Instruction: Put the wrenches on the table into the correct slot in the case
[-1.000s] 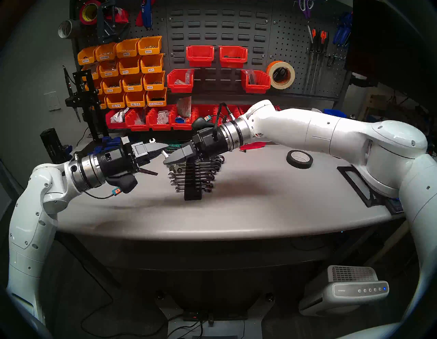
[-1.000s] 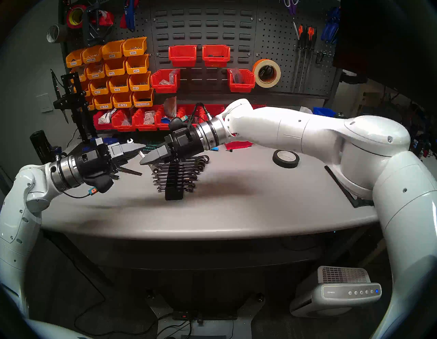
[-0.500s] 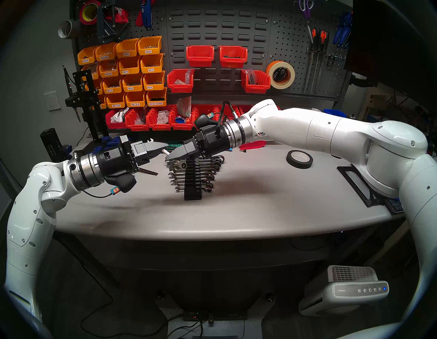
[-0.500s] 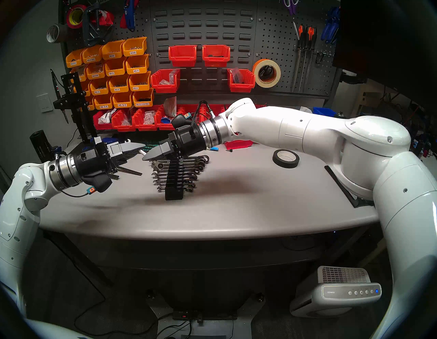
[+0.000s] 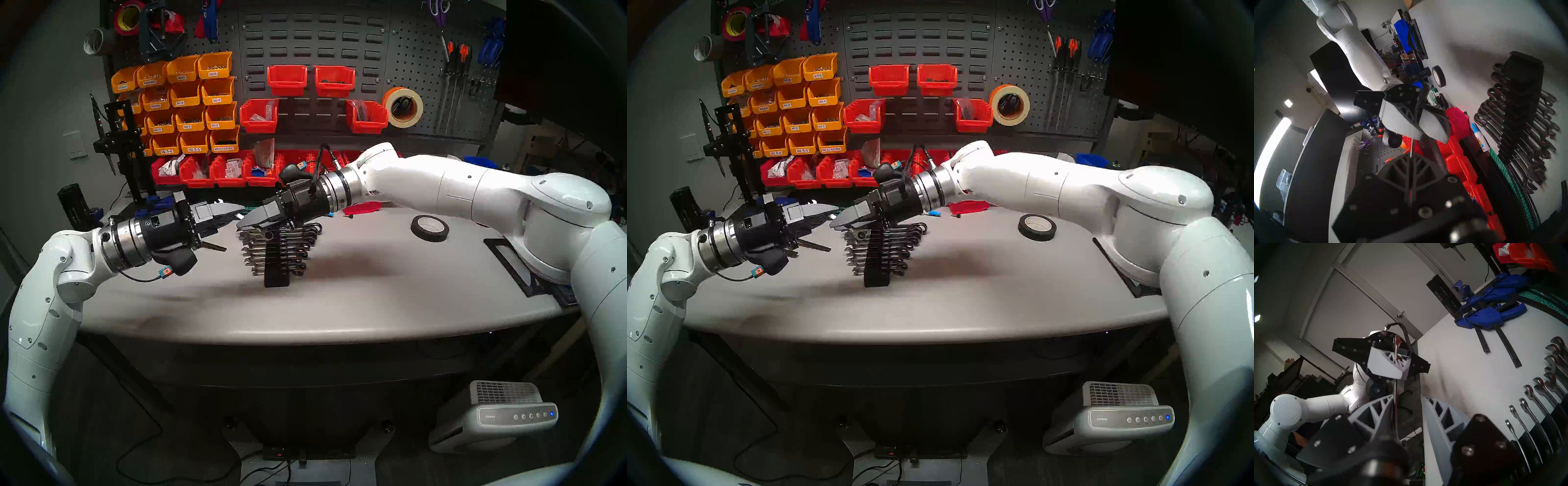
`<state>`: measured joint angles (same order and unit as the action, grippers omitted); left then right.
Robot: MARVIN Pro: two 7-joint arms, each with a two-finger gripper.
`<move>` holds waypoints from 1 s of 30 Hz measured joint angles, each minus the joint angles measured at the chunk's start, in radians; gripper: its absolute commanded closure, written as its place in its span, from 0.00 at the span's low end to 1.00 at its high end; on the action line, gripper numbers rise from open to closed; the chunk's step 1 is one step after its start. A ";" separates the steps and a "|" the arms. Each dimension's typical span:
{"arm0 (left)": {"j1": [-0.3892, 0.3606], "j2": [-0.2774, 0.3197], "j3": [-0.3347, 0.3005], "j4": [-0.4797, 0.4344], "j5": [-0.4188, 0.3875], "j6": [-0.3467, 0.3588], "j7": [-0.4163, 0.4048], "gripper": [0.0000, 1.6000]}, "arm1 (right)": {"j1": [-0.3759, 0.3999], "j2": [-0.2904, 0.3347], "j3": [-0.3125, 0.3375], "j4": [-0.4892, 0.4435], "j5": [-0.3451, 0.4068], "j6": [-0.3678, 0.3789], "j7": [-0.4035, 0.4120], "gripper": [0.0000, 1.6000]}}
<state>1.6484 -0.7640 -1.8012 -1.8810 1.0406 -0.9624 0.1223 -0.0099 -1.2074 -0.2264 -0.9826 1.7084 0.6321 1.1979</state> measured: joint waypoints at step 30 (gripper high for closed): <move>-0.071 0.080 0.065 0.011 -0.141 0.000 -0.148 1.00 | 0.074 0.182 -0.024 -0.204 -0.257 -0.168 0.007 0.19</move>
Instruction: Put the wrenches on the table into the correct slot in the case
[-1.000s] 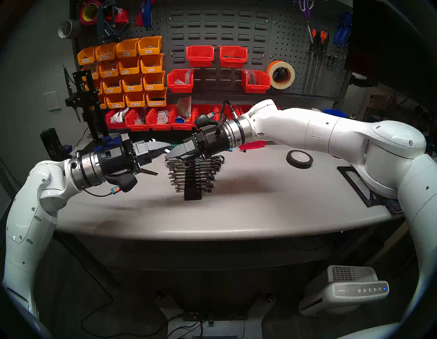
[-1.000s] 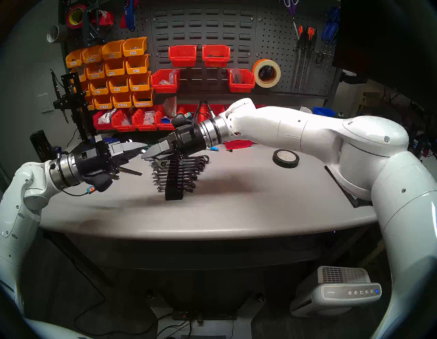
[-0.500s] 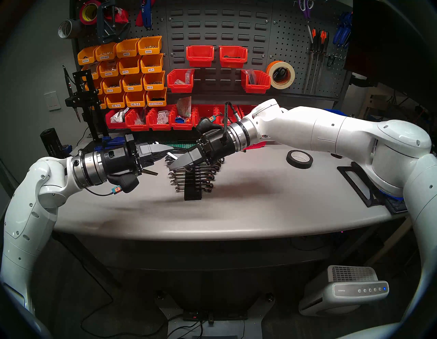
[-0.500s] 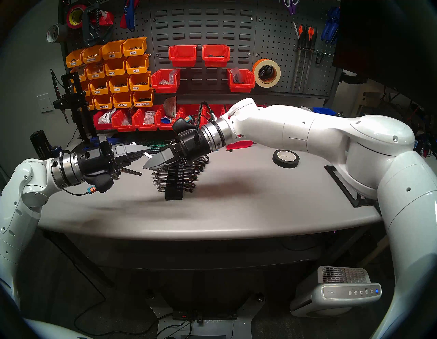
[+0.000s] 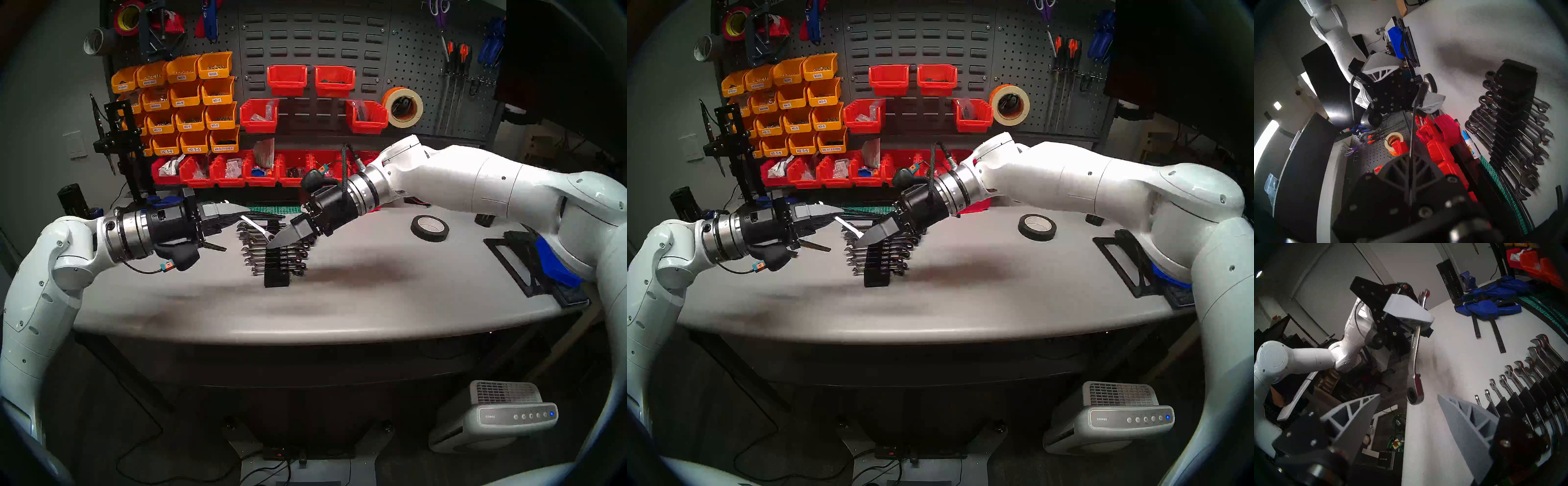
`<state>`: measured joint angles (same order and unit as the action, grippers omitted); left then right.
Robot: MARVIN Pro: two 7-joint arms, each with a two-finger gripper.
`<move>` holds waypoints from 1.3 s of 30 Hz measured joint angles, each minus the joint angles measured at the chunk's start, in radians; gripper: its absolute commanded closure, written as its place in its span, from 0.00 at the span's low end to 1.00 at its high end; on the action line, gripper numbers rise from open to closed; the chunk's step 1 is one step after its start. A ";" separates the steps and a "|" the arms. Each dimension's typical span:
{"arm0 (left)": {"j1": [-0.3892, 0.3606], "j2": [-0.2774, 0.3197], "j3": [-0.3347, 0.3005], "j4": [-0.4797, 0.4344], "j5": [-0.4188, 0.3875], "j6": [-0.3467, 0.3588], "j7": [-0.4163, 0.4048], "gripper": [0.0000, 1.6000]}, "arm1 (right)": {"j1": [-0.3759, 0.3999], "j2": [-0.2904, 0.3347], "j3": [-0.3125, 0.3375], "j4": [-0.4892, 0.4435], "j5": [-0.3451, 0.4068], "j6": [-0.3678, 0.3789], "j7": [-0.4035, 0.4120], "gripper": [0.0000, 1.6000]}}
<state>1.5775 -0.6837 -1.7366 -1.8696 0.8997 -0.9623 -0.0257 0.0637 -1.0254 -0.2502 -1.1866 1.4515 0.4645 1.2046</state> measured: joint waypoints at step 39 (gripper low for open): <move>-0.053 0.144 0.064 -0.082 -0.391 0.167 -0.330 1.00 | 0.109 0.326 0.017 -0.573 -0.563 -0.391 -0.400 0.20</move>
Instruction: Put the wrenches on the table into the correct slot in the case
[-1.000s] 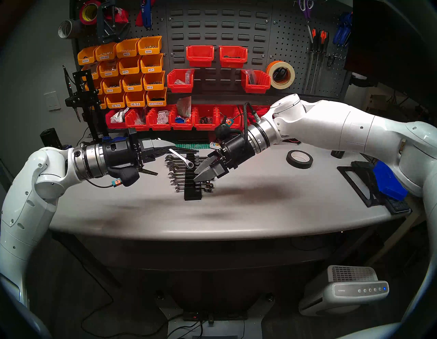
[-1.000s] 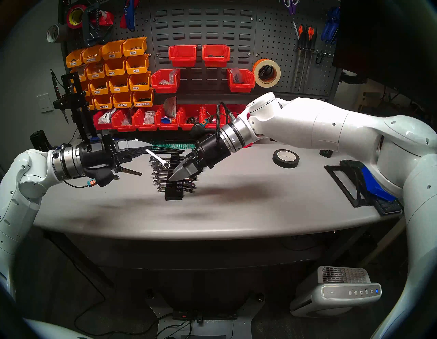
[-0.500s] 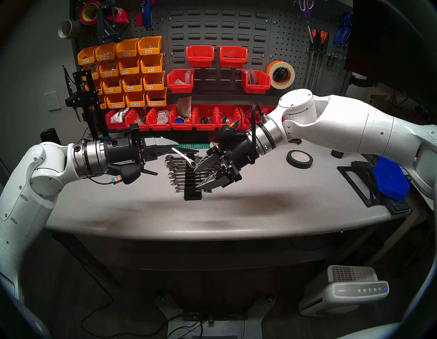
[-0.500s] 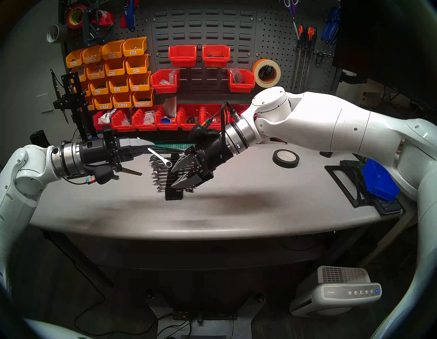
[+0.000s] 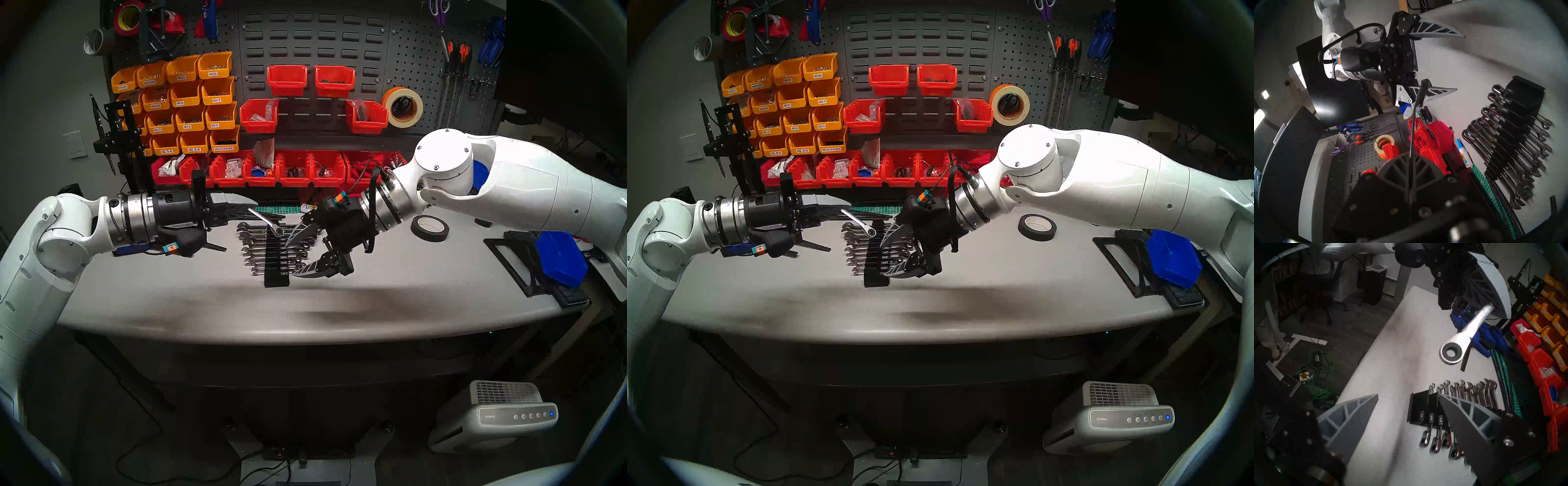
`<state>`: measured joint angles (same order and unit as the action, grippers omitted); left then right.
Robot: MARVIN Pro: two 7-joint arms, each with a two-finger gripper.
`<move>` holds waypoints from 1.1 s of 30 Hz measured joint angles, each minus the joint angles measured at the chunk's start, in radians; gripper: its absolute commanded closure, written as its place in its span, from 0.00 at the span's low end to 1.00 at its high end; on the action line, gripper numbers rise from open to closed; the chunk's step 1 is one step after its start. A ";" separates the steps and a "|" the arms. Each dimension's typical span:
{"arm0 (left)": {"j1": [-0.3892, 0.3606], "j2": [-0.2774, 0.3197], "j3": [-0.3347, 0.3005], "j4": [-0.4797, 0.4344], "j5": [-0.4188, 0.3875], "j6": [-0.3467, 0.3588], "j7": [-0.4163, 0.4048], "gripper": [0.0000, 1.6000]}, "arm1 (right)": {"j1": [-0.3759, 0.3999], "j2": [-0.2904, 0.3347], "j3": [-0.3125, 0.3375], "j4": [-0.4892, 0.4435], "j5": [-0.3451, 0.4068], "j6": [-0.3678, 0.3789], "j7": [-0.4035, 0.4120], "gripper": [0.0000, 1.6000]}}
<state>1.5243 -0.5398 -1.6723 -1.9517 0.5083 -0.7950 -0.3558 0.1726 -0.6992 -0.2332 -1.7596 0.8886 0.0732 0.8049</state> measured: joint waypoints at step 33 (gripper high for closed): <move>-0.204 0.067 0.148 -0.043 -0.549 0.420 -0.385 1.00 | 0.049 0.146 0.027 -0.221 -0.238 0.028 -0.288 0.16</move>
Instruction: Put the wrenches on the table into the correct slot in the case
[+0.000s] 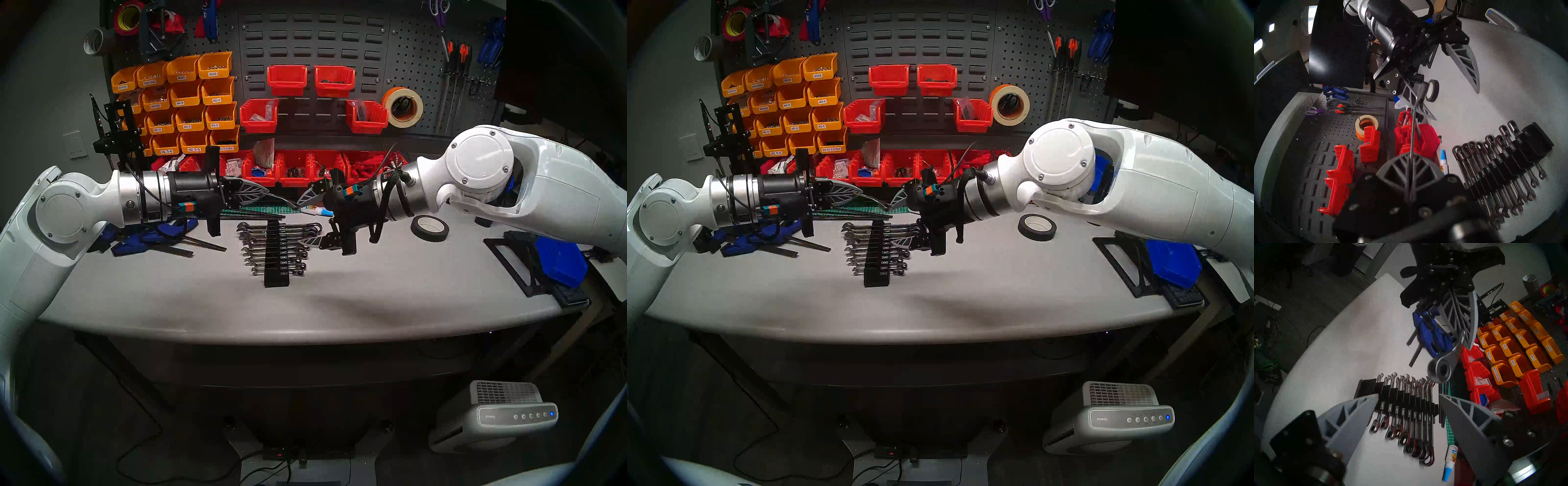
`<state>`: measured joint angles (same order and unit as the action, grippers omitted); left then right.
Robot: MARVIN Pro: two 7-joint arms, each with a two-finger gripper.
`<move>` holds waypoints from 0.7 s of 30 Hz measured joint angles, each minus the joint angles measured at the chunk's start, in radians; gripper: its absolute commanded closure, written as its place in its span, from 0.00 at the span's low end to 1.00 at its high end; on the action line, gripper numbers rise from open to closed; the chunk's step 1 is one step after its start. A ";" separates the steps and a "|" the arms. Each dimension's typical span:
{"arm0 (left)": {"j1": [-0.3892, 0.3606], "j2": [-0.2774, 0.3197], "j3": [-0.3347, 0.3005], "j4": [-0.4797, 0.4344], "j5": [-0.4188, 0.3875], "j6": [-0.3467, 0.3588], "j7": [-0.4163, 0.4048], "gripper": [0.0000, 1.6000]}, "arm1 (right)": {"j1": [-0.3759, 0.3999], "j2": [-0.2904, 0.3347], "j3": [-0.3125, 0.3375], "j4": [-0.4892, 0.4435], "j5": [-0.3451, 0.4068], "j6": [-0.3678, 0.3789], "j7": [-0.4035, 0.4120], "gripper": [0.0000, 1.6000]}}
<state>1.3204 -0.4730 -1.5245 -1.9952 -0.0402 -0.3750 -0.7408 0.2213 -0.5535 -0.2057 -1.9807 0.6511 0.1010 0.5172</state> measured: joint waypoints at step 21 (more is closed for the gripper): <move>-0.027 0.014 0.054 -0.036 -0.211 0.171 -0.172 1.00 | 0.003 0.046 -0.016 0.011 -0.002 0.054 0.051 0.17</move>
<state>1.2937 -0.4590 -1.4706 -2.0313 -0.2510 -0.2037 -0.9133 0.2240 -0.5076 -0.2216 -1.9697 0.6496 0.1554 0.5684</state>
